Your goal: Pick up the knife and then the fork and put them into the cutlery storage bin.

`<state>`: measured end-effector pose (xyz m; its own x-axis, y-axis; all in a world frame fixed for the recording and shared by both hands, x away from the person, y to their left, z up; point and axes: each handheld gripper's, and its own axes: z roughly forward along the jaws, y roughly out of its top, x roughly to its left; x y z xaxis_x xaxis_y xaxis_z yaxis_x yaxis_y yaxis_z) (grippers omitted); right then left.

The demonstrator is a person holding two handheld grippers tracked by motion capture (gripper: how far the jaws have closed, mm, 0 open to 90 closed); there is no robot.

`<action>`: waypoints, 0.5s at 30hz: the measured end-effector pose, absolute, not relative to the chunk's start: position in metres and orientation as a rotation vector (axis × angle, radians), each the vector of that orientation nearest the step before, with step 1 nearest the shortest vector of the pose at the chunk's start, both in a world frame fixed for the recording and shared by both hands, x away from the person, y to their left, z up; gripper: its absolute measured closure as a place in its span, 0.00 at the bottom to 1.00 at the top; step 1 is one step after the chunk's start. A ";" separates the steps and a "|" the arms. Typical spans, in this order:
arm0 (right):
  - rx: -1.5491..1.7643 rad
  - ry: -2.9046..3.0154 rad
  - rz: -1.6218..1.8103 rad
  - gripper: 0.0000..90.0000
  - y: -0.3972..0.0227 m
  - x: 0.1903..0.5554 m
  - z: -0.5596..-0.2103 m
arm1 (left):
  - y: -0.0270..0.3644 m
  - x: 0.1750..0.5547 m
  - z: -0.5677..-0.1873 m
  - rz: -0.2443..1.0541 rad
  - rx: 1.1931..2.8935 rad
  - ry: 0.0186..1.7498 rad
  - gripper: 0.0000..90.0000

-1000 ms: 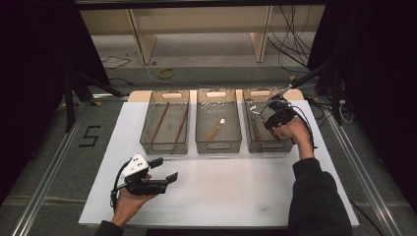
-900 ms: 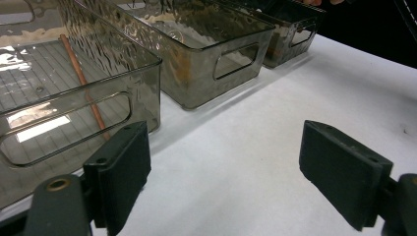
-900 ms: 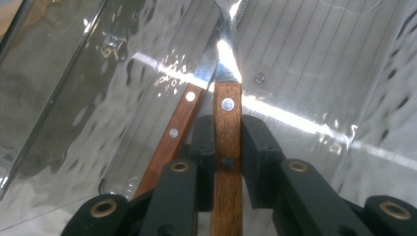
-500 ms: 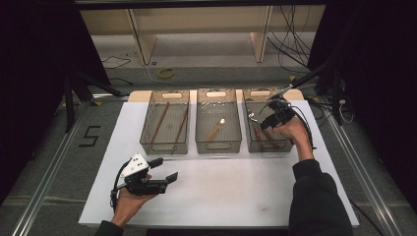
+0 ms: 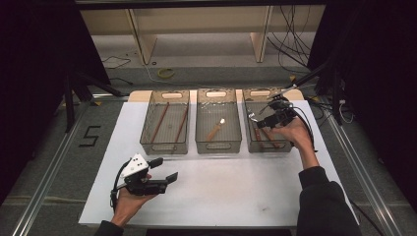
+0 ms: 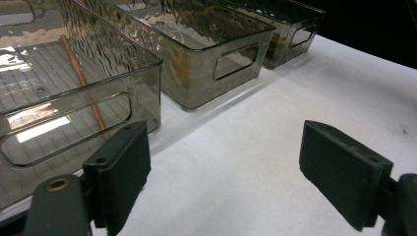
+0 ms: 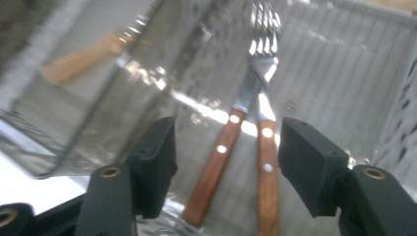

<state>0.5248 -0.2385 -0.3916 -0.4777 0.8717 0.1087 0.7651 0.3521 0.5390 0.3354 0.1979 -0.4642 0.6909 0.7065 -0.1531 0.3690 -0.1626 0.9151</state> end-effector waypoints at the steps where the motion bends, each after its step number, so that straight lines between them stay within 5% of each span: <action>1: 1.466 2.414 0.818 0.42 -0.237 0.521 -0.390 | 0.198 0.335 -0.464 0.375 1.777 0.857 0.21; 15: 1.225 2.396 1.067 0.35 -0.213 0.452 -0.383 | 0.197 0.335 -0.465 0.374 1.780 0.854 0.21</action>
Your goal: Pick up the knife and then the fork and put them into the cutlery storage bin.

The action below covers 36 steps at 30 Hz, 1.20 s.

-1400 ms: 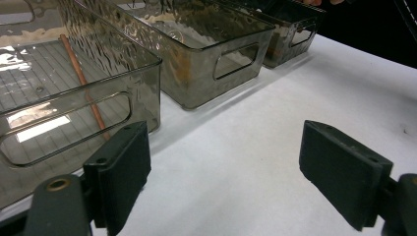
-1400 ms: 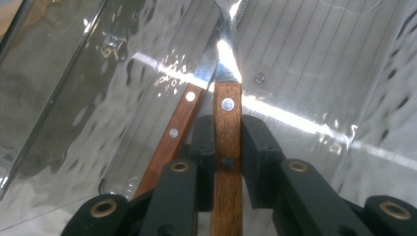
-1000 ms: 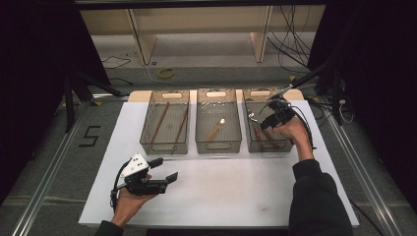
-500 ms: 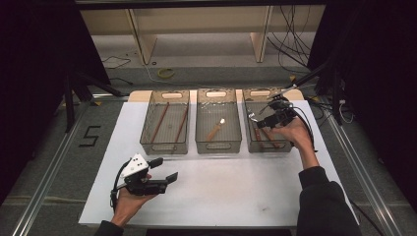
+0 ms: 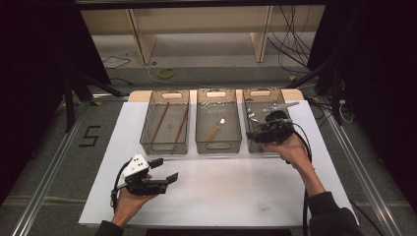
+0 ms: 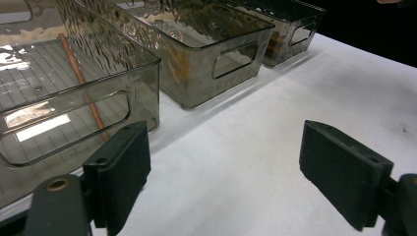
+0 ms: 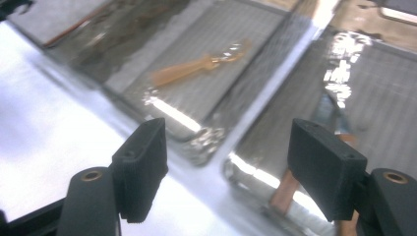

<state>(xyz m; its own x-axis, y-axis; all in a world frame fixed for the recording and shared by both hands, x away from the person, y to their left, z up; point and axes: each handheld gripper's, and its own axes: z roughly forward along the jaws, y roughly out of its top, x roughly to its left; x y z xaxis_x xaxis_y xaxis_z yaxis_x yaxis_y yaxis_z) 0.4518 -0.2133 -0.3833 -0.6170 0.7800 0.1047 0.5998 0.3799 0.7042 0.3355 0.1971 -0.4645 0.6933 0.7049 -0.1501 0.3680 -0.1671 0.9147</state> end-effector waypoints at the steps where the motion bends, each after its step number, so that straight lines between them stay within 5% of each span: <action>1: 1.218 2.396 1.071 0.35 -0.212 0.448 -0.384 | 0.197 0.335 -0.464 0.374 1.781 0.854 0.21; 36: 1.150 2.348 1.335 0.31 -0.205 0.381 -0.406 | 0.197 0.336 -0.465 0.357 1.794 0.852 0.21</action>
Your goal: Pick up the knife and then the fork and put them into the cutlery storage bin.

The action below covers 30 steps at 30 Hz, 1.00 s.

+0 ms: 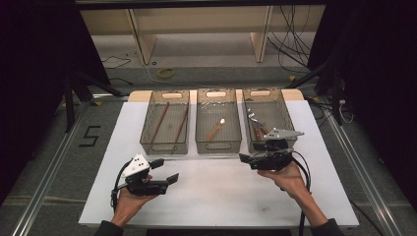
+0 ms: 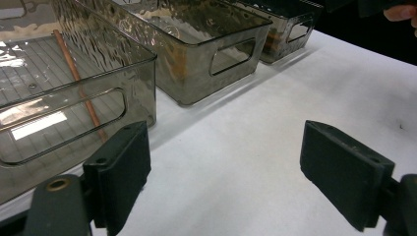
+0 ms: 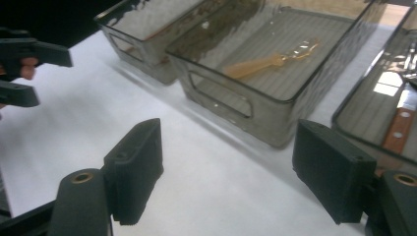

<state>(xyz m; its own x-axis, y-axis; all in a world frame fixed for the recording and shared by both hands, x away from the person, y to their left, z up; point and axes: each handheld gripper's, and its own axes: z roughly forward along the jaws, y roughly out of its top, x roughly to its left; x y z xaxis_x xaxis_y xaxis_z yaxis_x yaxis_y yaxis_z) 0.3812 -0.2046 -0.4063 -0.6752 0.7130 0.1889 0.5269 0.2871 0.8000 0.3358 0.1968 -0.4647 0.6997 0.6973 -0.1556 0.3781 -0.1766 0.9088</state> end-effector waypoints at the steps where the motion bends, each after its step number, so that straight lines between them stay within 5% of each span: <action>1: 1.148 2.337 1.347 0.31 -0.205 0.379 -0.408 | 0.197 0.336 -0.465 0.356 1.794 0.852 0.21; 30: 1.117 2.216 1.479 0.27 -0.230 0.327 -0.444 | 0.197 0.336 -0.465 0.330 1.799 0.846 0.20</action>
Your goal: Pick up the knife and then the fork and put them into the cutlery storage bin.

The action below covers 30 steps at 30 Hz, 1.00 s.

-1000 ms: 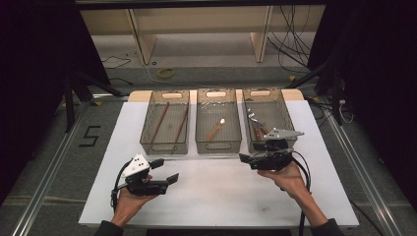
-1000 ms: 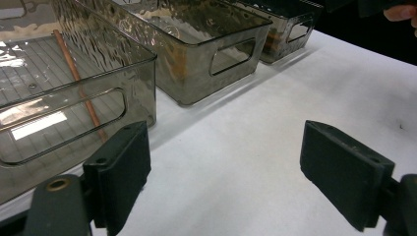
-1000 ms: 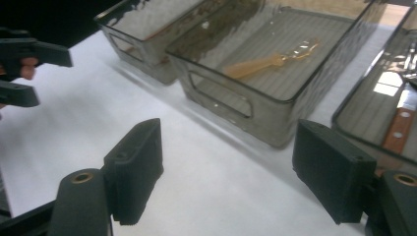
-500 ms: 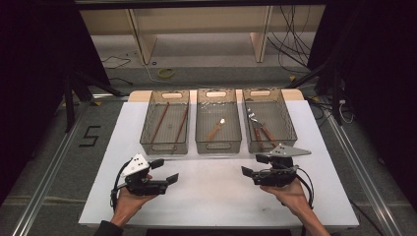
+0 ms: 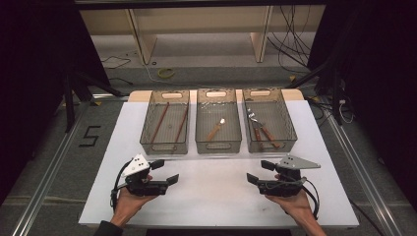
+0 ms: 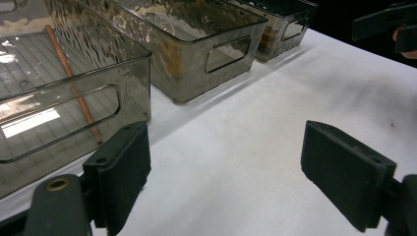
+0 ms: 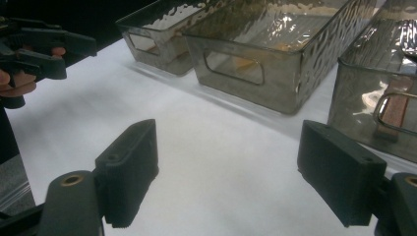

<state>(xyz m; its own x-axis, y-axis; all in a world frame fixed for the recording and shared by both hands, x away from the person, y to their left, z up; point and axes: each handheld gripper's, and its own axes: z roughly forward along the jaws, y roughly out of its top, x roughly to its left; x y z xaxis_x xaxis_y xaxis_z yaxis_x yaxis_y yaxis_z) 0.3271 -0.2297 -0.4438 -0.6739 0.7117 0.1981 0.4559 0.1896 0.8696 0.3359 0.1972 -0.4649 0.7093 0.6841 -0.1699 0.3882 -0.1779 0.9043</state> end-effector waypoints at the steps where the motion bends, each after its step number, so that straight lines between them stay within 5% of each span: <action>1: 1.117 2.210 1.480 0.27 -0.230 0.326 -0.444 | 0.197 0.336 -0.465 0.330 1.799 0.847 0.20; 30: 1.117 2.194 1.472 0.26 -0.236 0.322 -0.449 | 0.197 0.336 -0.465 0.330 1.800 0.845 0.20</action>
